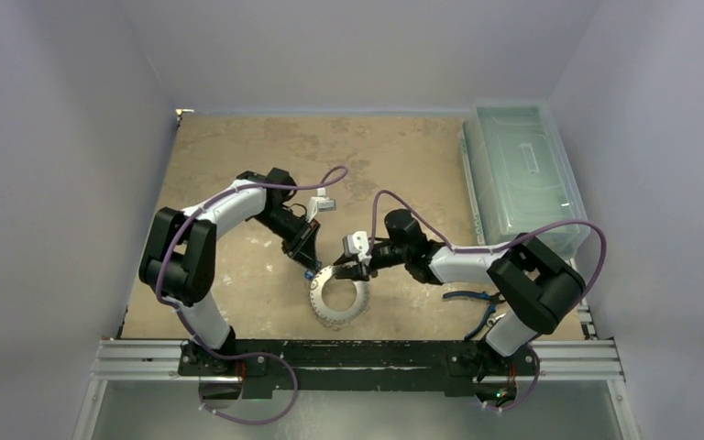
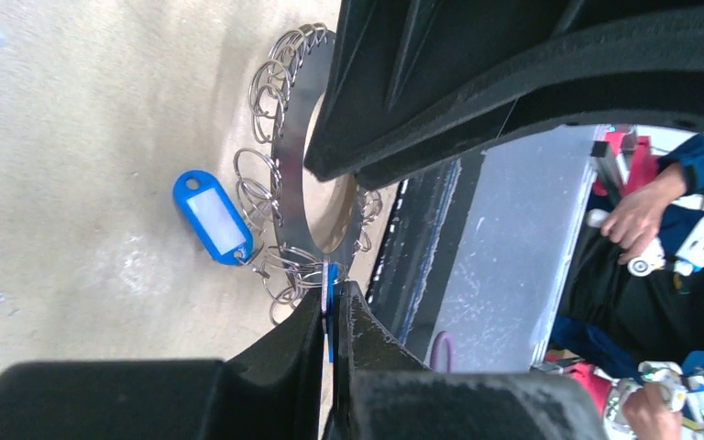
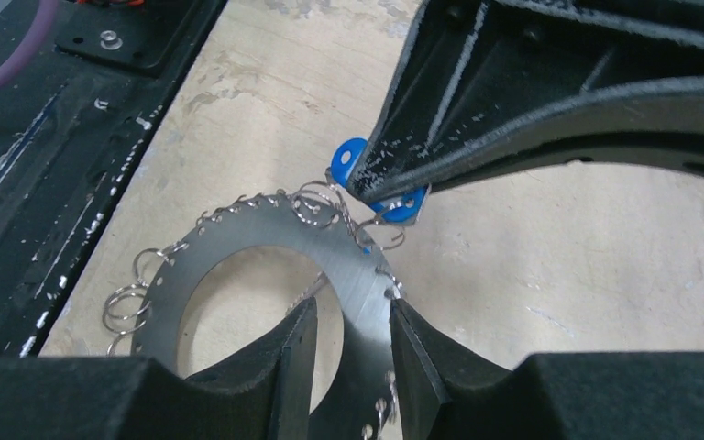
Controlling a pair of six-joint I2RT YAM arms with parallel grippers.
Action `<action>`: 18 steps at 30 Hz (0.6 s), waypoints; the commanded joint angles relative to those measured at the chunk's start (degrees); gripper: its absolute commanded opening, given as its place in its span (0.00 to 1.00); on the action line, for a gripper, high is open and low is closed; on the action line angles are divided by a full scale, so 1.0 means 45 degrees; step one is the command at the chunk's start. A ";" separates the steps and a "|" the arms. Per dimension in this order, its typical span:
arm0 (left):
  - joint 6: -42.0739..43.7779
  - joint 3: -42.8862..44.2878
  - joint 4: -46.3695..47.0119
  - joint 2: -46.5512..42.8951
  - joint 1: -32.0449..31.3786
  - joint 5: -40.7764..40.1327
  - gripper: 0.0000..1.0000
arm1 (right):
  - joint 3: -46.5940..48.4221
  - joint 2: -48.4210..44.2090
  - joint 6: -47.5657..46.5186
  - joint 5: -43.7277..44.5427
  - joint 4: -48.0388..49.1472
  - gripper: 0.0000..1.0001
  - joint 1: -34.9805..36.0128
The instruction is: Remove the keys from the keyring
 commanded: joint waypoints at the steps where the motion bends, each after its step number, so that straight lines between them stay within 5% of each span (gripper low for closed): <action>1: 0.0851 0.1062 -0.0621 -0.0186 -0.0001 -0.0933 0.00 | 0.0168 -0.0210 0.0693 -0.0720 0.0593 0.38 -0.0631; 18: 0.2583 0.3199 -0.1646 -0.0093 -0.1504 -0.3156 0.00 | -0.0413 -0.0792 0.1017 -0.1285 0.1286 0.38 -0.1532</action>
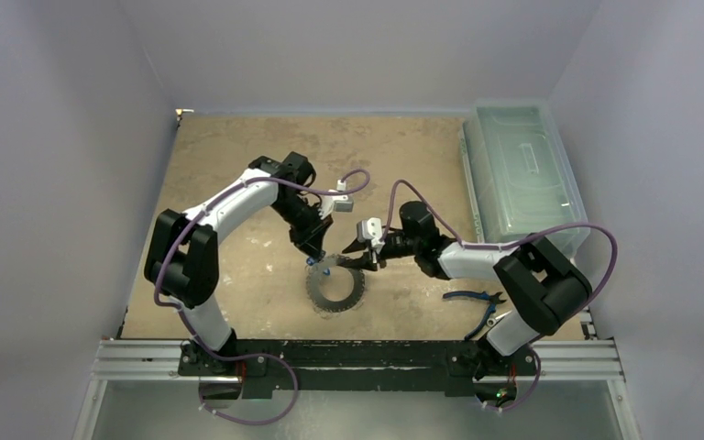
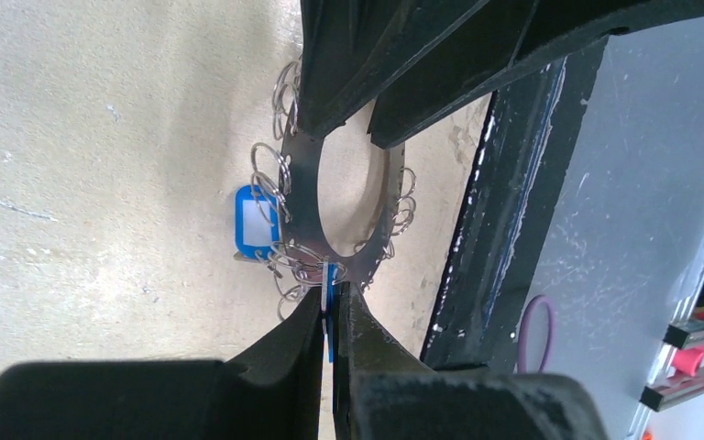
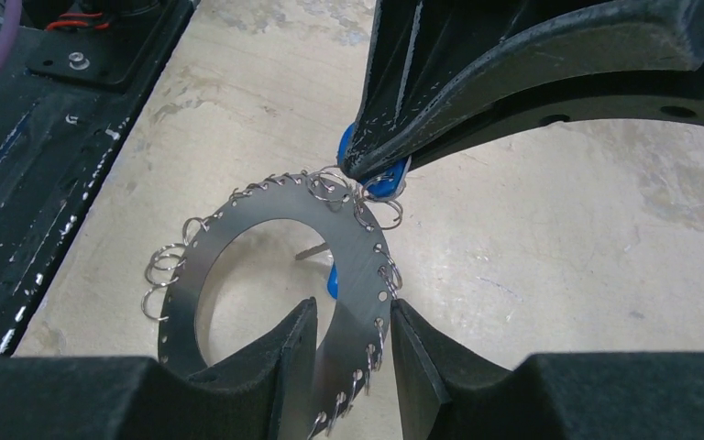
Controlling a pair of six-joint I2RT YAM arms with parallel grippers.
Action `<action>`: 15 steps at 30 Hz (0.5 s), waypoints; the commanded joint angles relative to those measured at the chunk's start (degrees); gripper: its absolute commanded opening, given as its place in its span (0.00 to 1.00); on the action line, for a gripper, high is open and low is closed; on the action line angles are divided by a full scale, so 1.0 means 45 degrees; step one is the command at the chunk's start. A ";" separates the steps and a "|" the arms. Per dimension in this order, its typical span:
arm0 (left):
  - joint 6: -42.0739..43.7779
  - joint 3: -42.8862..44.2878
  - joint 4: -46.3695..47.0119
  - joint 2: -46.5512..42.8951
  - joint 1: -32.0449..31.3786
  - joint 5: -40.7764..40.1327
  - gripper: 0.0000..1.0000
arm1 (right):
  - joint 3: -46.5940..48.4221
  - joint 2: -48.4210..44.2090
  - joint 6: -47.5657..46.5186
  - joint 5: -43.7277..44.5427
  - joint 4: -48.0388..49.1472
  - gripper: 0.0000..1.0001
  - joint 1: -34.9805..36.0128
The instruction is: Remove the keys from the keyring
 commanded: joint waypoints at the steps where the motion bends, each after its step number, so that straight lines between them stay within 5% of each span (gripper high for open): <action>1: 0.1138 0.0742 -0.0596 -0.0244 -0.0285 -0.0360 0.00 | -0.0195 -0.0514 0.0266 -0.0515 0.0578 0.38 -0.0140; 15: 0.5040 0.1345 -0.0500 -0.1484 -0.2521 -0.4752 0.00 | -0.0437 -0.1432 0.0863 -0.1335 -0.0030 0.39 -0.1299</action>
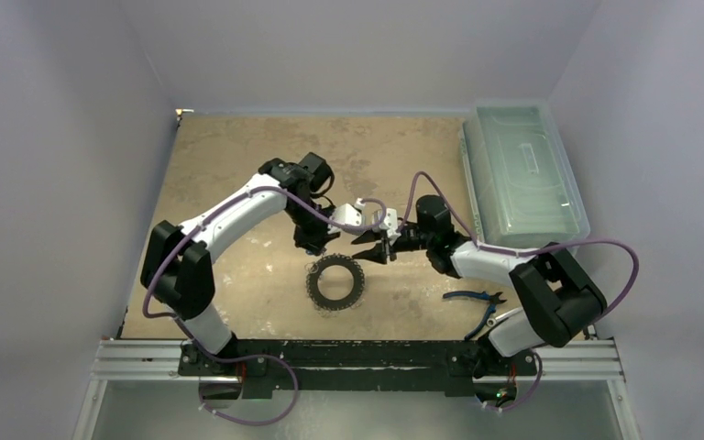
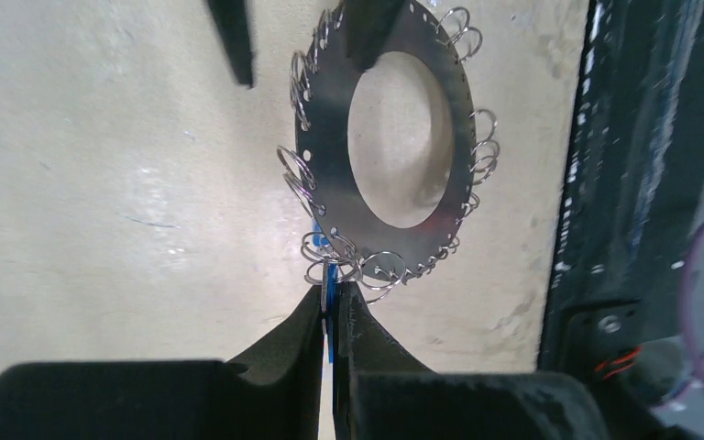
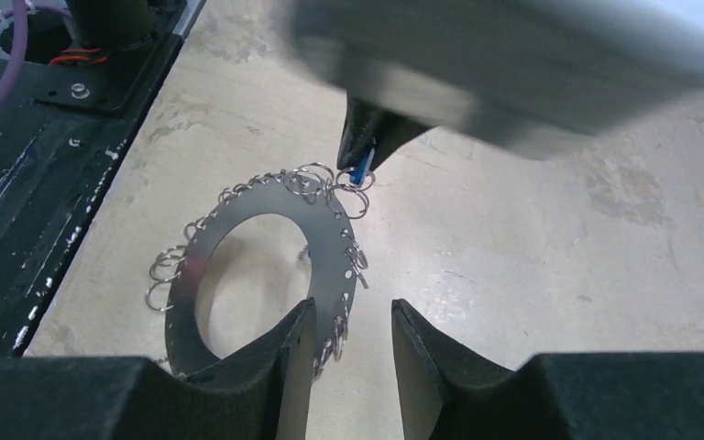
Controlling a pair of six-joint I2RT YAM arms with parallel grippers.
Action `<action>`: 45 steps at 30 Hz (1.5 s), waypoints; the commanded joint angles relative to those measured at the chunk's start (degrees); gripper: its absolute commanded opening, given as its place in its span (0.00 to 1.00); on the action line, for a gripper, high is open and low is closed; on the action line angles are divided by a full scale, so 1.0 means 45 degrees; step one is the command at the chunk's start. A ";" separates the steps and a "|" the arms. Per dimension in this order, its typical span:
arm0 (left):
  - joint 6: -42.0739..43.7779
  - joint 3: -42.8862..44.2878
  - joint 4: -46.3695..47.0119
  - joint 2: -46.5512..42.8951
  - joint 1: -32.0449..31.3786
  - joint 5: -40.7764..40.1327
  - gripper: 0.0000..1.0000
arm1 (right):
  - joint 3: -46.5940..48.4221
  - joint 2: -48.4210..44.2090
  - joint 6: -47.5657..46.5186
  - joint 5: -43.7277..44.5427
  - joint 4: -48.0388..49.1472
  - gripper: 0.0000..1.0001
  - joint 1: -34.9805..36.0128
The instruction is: Remove the keys from the keyring
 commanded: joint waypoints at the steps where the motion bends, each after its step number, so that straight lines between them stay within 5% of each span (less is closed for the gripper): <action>1: 0.2416 0.0501 -0.0107 -0.0905 -0.1219 -0.2386 0.00 | -0.0092 -0.0340 0.0316 -0.0599 -0.0177 0.39 -0.0343; 9: 0.5824 -0.0491 0.1956 -0.2181 -0.3113 -0.6263 0.00 | -0.0153 -0.0634 0.1013 -0.1197 -0.0142 0.39 -0.1080; 18: 0.9998 -0.0278 0.4142 -0.2717 -0.3304 -0.6930 0.00 | -0.0414 -0.0976 0.2235 -0.1706 0.0469 0.39 -0.1835; 23: 1.1936 -0.1903 0.5472 -0.3722 -0.3520 -0.6503 0.00 | -0.0671 -0.1157 0.2817 -0.1969 0.1096 0.39 -0.2300; 45: 1.2266 -0.8984 1.1487 -0.8675 -0.4280 -0.3340 0.00 | -0.0434 -0.1410 0.2391 -0.2918 -0.0334 0.40 -0.1753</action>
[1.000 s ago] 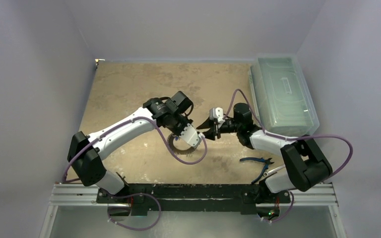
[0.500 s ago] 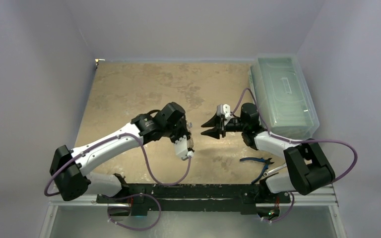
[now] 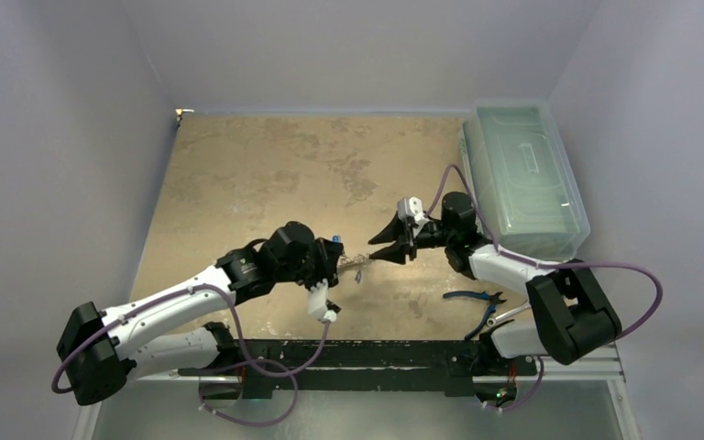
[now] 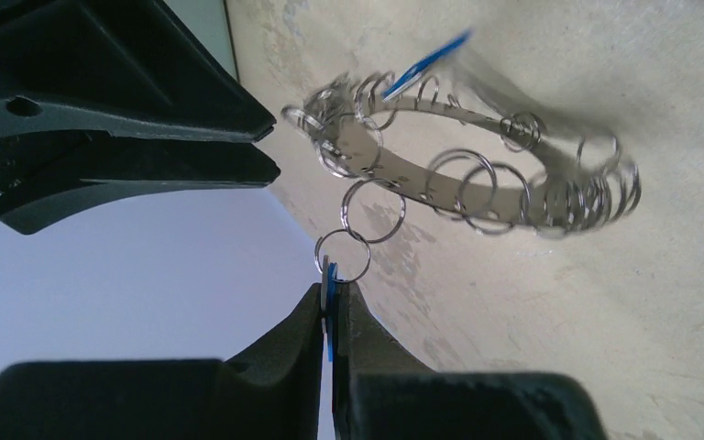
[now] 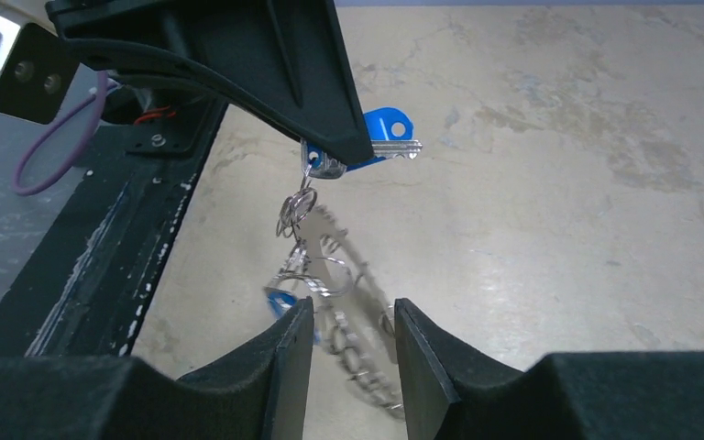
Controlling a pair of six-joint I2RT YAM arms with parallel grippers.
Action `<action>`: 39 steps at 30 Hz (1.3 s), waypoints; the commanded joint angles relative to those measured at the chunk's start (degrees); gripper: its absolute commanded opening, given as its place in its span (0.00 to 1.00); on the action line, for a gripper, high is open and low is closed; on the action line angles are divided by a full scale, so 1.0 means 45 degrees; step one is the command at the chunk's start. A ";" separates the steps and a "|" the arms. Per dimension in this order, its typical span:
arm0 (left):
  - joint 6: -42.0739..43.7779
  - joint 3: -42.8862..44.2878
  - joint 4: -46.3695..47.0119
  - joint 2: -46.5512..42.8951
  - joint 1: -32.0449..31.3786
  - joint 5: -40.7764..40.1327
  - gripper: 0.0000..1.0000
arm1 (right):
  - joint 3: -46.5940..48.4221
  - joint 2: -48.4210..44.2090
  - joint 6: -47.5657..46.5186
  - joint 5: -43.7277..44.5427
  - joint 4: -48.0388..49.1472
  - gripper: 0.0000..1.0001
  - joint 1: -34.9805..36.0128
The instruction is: Remove the keys from the keyring
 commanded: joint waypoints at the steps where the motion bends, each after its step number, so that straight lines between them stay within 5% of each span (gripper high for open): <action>1: 0.0290 -0.1071 0.1830 -0.0845 -0.0068 0.1046 0.00 | 0.0430 0.0089 -0.0533 -0.0424 -0.0889 0.40 0.0499; 22: -0.0396 -0.1894 0.2431 -0.1387 -0.0068 0.0614 0.00 | 0.1204 0.0689 0.0160 0.0271 -0.1384 0.35 0.1465; 39: -0.5520 0.1077 -0.0264 0.0389 -0.0824 0.0627 0.00 | 0.3786 -0.0028 -0.1489 0.0556 -0.8727 0.33 0.1220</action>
